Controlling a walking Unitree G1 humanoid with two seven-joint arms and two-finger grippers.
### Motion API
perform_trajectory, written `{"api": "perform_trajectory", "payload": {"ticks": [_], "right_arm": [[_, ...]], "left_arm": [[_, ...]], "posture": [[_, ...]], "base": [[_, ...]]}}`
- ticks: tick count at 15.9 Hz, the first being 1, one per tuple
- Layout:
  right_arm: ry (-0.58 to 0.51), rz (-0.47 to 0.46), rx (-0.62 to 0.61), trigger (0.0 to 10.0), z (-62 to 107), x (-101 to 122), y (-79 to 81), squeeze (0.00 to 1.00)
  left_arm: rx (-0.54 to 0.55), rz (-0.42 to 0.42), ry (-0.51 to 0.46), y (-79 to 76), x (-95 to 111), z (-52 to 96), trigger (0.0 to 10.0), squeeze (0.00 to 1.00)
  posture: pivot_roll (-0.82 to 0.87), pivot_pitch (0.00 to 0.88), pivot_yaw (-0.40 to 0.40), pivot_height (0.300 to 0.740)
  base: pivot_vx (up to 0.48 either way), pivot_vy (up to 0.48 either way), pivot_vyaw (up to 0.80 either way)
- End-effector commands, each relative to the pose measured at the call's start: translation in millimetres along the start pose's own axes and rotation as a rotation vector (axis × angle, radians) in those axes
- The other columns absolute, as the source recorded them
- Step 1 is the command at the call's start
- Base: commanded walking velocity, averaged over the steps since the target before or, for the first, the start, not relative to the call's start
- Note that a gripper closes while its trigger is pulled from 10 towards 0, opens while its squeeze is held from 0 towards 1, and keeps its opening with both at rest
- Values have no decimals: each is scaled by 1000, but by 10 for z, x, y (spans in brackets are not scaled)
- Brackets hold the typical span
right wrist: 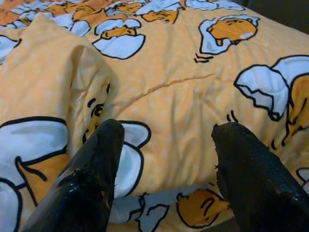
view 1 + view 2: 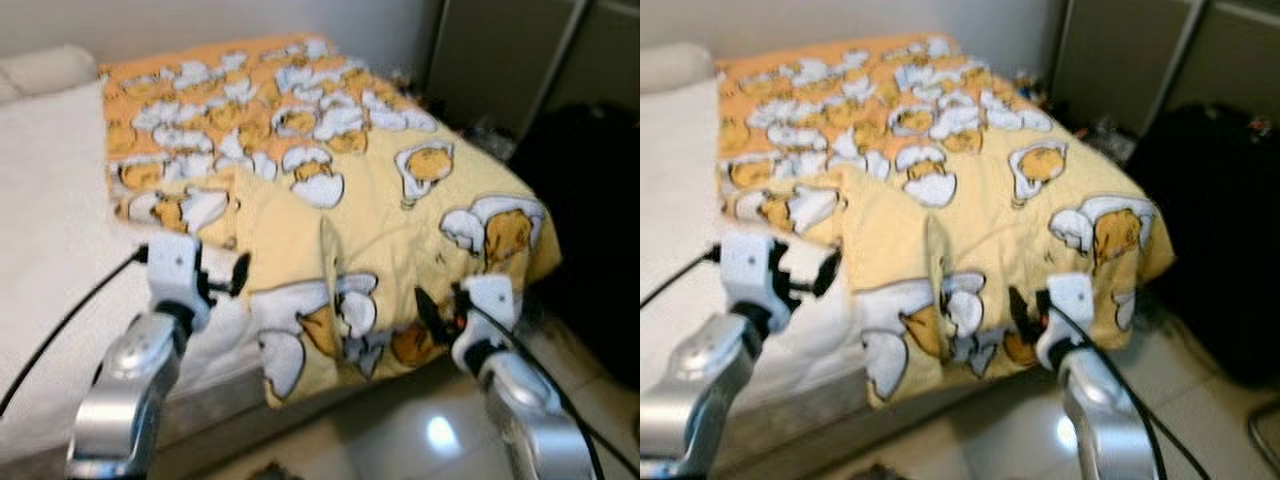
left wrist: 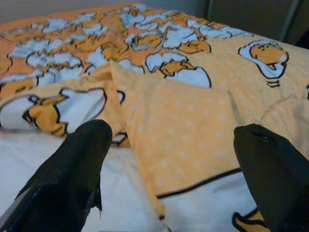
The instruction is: Clean up the room
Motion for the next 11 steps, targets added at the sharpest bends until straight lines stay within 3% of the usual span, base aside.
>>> {"api": "perform_trajectory", "payload": {"ticks": [1,5,7,9,11], "right_arm": [[-13,-11,28,10000,-22,29,64,0],[-18,-3,35,10000,-38,66,49,0],[-16,-11,37,10000,-46,59,45,0],[-20,-11,34,10000,-44,62,45,0],[-21,-14,28,10000,-41,60,32,0]], "left_arm": [[6,-12,2,44,4,10,10000,0],[6,-8,3,40,-10,8,10000,0],[-24,-38,-23,-21,27,-8,10000,0],[-53,-87,-14,-92,0,-14,10000,0],[-50,-74,-11,-94,-17,-41,10000,0]], "posture": [[-2,9,46,740],[-3,0,43,740],[-4,0,49,740],[-8,0,50,740],[-14,0,51,740]], "base": [[0,330,0],[0,335,0],[0,169,-800],[0,-480,-800],[0,-480,-697]]}}
Point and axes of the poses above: a point about 5 cm out from each wrist's last joint towards the gripper, its own z axis pointing back from the gripper into the wrist, its own x axis along the axis of the wrist's last joint, y = z × x, the point moved 2 cm from there along -z, pointing out of the wrist towards the gripper, and after that the axes turned 10 degrees about -z, right-handed, at the moved point
